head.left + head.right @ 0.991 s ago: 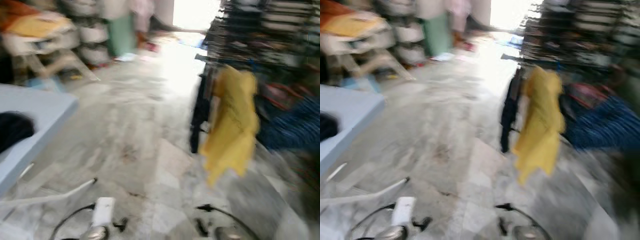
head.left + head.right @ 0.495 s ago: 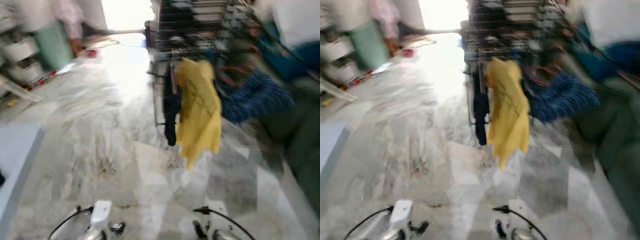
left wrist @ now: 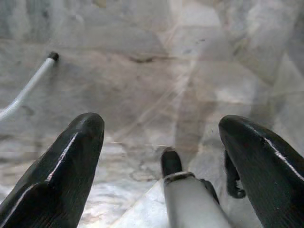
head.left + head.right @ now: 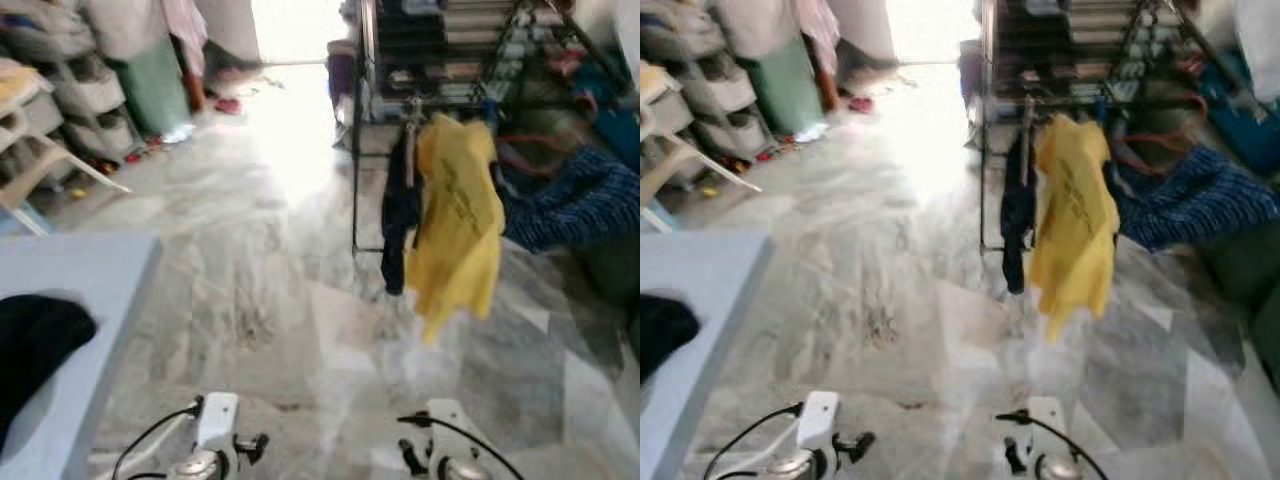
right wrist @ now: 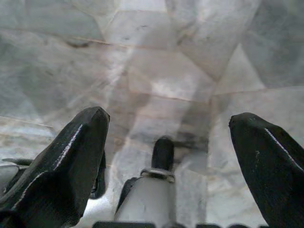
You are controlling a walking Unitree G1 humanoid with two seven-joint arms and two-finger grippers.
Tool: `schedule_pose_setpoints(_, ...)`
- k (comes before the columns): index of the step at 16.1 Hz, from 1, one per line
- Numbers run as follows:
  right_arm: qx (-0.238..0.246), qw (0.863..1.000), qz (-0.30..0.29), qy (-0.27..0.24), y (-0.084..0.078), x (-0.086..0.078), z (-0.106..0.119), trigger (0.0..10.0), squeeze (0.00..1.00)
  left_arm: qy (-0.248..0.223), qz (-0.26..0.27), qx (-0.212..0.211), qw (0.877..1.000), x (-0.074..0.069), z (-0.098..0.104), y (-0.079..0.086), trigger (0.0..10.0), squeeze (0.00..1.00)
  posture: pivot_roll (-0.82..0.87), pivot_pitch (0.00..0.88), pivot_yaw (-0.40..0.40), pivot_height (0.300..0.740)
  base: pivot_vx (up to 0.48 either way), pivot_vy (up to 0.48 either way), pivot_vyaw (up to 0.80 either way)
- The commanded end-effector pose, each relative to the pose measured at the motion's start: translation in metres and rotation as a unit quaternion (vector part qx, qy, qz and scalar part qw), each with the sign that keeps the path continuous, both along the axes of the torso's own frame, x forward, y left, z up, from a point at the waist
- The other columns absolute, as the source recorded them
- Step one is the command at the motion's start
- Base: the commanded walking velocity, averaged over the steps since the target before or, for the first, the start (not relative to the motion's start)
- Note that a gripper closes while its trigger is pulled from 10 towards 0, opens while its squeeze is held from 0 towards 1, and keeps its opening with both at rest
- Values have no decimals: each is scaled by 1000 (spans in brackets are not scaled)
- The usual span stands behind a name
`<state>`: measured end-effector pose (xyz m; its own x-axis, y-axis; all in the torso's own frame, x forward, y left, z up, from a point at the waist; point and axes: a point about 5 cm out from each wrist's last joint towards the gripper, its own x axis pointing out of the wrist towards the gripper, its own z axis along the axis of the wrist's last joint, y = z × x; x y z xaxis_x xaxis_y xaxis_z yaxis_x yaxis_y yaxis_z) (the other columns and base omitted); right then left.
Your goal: Hang hanger
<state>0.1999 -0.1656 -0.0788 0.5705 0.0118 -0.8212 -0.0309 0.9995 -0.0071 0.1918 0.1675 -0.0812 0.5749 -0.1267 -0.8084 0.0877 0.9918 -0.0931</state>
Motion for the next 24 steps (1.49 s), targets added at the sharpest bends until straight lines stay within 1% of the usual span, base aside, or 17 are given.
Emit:
schedule_pose_setpoints(1, 4, 1000, 1, 4, 4, -3, -2, 10000, 0, 10, -4, 7, 1000, -5, -2, 4, 10000, 0, -115, 0, 69, 740, 0, 0, 0)
schedule_pose_setpoints(4, 3, 1000, 3, 5, 4, -4, -2, 10000, 0, 14, -7, 5, 1000, -7, -4, 1, 10000, 0, -118, 0, 71, 740, 0, 0, 0)
schedule_pose_setpoints(6, 3, 1000, 5, 7, 4, -5, -3, 10000, 0, 14, -12, 1, 1000, -8, -4, -5, 10000, 0, -119, 0, 70, 740, 0, 0, -525)
schedule_pose_setpoints(12, 0, 1000, 9, 8, 4, -6, -3, 10000, 0, 22, -22, -2, 1000, -12, -7, -27, 10000, 0, -119, 0, 70, 740, 0, 0, -800)
schedule_pose_setpoints(14, 0, 1000, 11, 8, 4, -6, -3, 10000, 0, 24, -25, -7, 999, -16, -9, -34, 10000, 0, -120, 0, 70, 740, 0, 0, -800)
schedule_pose_setpoints(16, -1, 1000, 12, 9, 4, -6, -3, 10000, 0, 28, -29, -9, 999, -23, -12, -37, 10000, 0, -122, 0, 70, 740, 0, 0, -709)
schedule_pose_setpoints(17, -2, 1000, 12, 9, 4, -7, -4, 10000, 0, 31, -30, -8, 999, -27, -14, -35, 10000, 0, -123, 0, 70, 740, 266, 0, -663)
schedule_pose_setpoints(20, -2, 1000, 13, 11, 4, -8, -4, 10000, 0, 35, -23, 0, 999, -36, -16, -10, 10000, 0, -123, 0, 70, 740, 277, 0, -658)
schedule_pose_setpoints(21, -2, 1000, 14, 11, 4, -8, -4, 10000, 0, 36, -22, 1, 999, -38, -16, -6, 10000, 0, -123, 0, 70, 740, 274, 0, -688)
schedule_pose_setpoints(23, -3, 1000, 15, 12, 3, -8, -4, 10000, 0, 38, -15, 10, 999, -42, -15, 18, 10000, 0, -123, 0, 69, 740, 261, 0, -684)
schedule_pose_setpoints(24, -3, 1000, 15, 12, 3, -8, -4, 10000, 0, 38, -13, 12, 999, -43, -15, 25, 10000, 0, -123, 0, 69, 740, 255, 0, -681)
